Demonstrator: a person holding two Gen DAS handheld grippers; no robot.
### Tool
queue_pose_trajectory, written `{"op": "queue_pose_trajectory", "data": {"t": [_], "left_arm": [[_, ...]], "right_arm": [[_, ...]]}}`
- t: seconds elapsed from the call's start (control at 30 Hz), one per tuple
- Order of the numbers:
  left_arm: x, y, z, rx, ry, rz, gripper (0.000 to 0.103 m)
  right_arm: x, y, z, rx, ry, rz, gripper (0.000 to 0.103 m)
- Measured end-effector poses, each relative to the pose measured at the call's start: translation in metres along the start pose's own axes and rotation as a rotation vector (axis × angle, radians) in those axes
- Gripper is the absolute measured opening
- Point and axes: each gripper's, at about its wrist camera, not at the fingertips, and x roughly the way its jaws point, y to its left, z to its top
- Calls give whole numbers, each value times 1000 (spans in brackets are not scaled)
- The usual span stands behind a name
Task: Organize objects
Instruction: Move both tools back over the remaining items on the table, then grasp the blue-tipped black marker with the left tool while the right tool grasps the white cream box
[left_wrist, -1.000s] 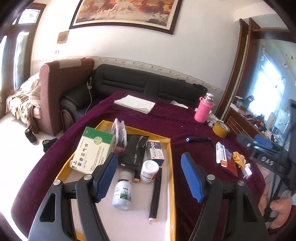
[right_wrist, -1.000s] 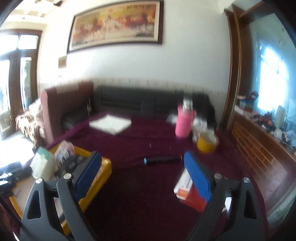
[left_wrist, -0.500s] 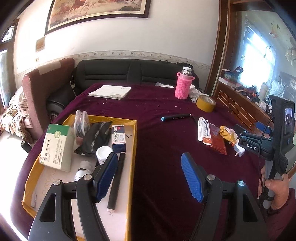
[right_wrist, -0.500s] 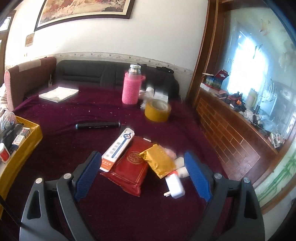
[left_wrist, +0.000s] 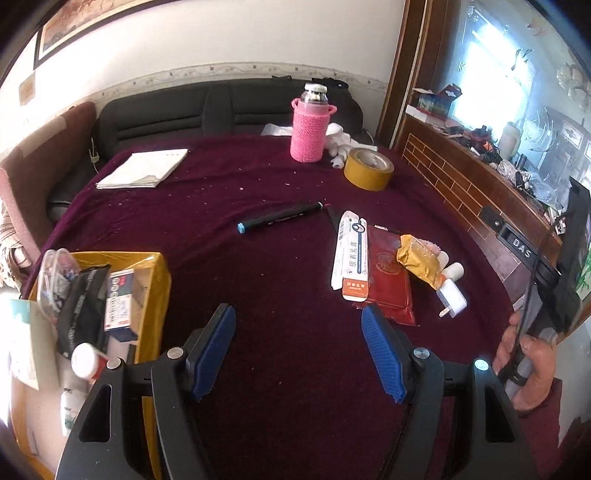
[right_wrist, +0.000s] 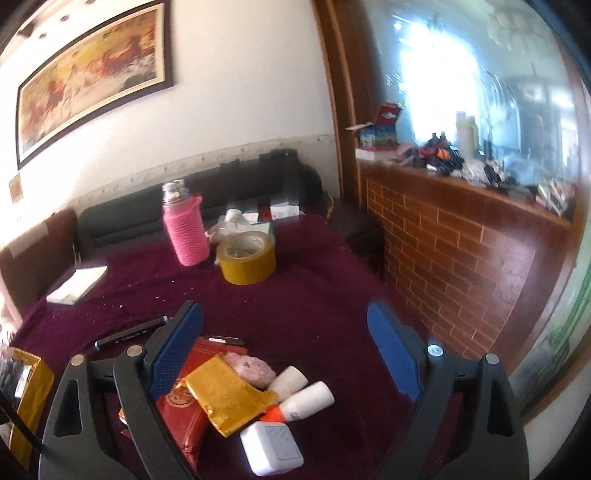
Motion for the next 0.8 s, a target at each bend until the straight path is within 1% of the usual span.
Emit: {"op": "queue_pose_trajectory", "data": {"t": [0.07,0.1,0.17,0.2,0.27,0.33,0.37,0.43,0.5,0.53,0.63,0.7,0.77,0.8], "left_arm": [[29,-9,14,2,38,-6,65],[43,-10,23,-3,45,4,65],[65,-10,43,6,22,49,65],[76,-9,55,23,4,85,65],[101,-4,75,64,-2,153,65],[127,3,89,107,19,184,65],[144,6,95,140,48,191,65],[167,9,97,199,93,183,65],[186,6,96,264,127,154,65],[192,5,93,292,135,148,65],[211,-6,90,365,133,164,65],[218,-11,90,358,96,186,66],[220,-10,90,299,89,179,65],[219,-8,89,261,103,161,57]], "right_arm": [[10,-14,-2,36,62,-4,91],[12,-22,-3,57,73,-8,91],[15,-33,-3,114,91,-6,91],[16,-36,-3,137,99,5,91],[19,-38,-4,142,117,-1,91],[23,-37,-4,133,130,-27,91],[24,-37,-5,131,136,-33,91],[26,-41,-4,133,141,-35,91],[29,-43,-5,136,148,-41,91],[32,-44,-4,140,152,-43,91],[37,-48,-5,151,168,-47,91],[41,-48,-6,143,180,-56,91],[46,-46,-8,125,202,-73,91],[49,-45,-8,120,211,-78,91]]}}
